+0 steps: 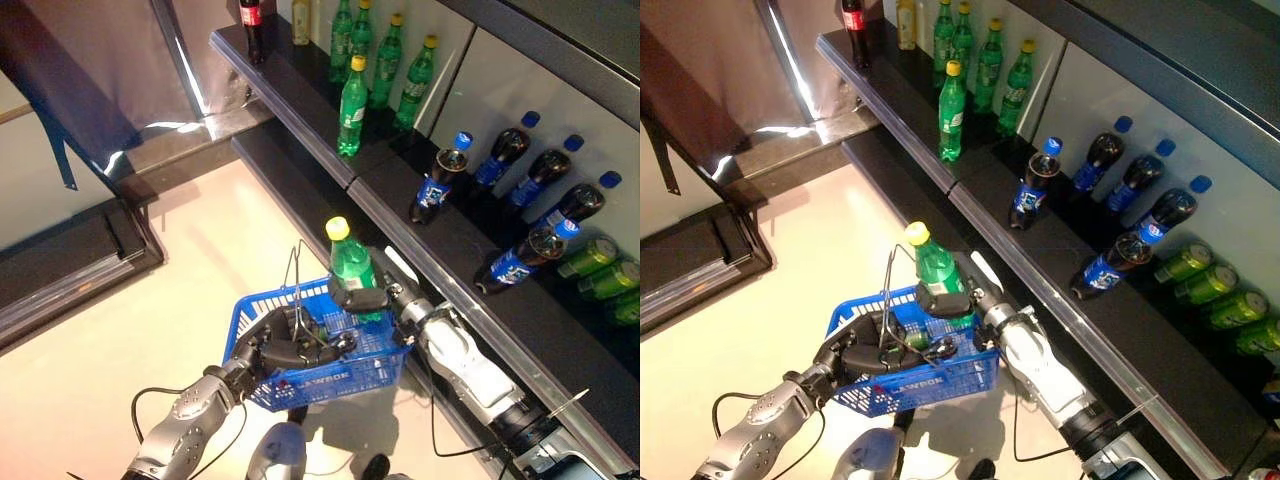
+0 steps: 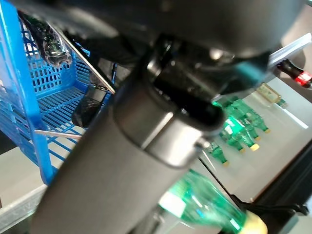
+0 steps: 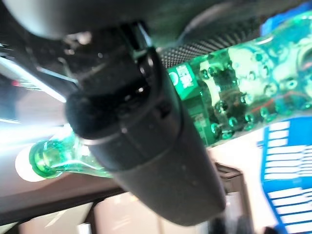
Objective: Pick up the drink and place into the basket.
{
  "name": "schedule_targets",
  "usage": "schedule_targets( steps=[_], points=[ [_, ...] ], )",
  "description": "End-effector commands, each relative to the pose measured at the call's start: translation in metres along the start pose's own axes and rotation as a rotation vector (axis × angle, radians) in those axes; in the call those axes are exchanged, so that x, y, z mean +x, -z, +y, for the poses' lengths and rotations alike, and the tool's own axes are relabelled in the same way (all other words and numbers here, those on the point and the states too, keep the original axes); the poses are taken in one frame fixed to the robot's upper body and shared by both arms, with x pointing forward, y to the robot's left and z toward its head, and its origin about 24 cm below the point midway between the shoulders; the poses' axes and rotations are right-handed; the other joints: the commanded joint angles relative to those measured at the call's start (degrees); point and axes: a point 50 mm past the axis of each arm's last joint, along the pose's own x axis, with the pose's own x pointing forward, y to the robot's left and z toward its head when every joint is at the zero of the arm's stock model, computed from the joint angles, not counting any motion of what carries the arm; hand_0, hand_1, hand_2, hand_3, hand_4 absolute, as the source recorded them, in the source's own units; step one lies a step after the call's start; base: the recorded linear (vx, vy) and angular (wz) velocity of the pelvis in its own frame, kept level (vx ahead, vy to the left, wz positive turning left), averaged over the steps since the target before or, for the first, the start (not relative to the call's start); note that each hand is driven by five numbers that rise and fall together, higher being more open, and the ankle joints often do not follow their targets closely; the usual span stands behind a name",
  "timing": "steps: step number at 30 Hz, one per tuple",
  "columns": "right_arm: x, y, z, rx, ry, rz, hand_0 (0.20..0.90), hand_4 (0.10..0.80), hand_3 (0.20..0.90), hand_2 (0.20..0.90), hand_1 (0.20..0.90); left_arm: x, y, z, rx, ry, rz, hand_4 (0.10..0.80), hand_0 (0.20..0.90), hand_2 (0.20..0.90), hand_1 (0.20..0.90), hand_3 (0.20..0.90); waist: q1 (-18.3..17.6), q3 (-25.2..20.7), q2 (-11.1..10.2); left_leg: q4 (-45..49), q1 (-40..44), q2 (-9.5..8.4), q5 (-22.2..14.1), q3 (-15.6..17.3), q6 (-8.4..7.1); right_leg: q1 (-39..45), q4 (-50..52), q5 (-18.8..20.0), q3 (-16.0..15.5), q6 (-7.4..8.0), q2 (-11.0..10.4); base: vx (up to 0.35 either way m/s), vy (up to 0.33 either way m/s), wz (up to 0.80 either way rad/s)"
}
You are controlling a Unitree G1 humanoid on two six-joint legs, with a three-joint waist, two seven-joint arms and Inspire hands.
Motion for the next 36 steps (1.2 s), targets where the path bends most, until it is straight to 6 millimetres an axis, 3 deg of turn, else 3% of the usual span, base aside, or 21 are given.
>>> schedule_targets(
  steps=[1, 12, 18, 36],
  points=[
    [0.02, -0.05, 0.008, -0.003, -0.006, -0.248, 0.3, 0.1, 0.2, 0.3, 0.3, 0.002, -0.131, -0.102, 0.024, 0.658, -0.737, 0.1, 0.3, 0.3, 0.3, 0.2, -0.38, -11.69, -0.76, 2.31, 6.11, 2.37, -9.38, 2.29, -2.58, -3.52, 0.12, 3.64, -0.07, -0.15, -0.83, 0.0, 0.0, 0.0],
    [0.018, -0.01, 0.011, -0.065, 0.029, -0.061, 0.3, 0.1, 0.2, 0.3, 0.3, -0.007, -0.14, -0.111, 0.057, 0.734, -0.796, 0.1, 0.3, 0.3, 0.3, 0.2, -0.04, -11.16, -1.26, 2.06, 6.05, 2.57, -9.24, 2.2, -2.66, -3.54, -0.01, 3.82, -0.05, 0.01, -0.79, -0.008, -0.003, 0.01],
    [0.023, 0.008, 0.01, -0.189, 0.012, 0.072, 0.3, 0.1, 0.2, 0.3, 0.3, -0.009, -0.145, -0.121, 0.09, 0.81, -0.804, 0.1, 0.3, 0.3, 0.3, 0.2, 0.37, -11.05, -2.21, 1.95, 6.17, 2.59, -9.22, 2.0, -2.68, -3.4, -0.03, 3.89, 0.07, -0.08, -0.51, 0.0, 0.0, 0.0],
    [0.04, 0.002, 0.015, -0.549, -0.171, 0.182, 0.3, 0.1, 0.2, 0.3, 0.3, -0.01, -0.152, -0.137, 0.173, 0.925, -0.818, 0.1, 0.3, 0.3, 0.3, 0.2, 0.95, -11.59, -3.6, 1.27, 6.76, 2.78, -8.99, 2.08, -2.79, -2.83, -0.14, 3.72, 0.86, -0.17, 0.07, 0.001, -0.002, 0.0]
  ],
)
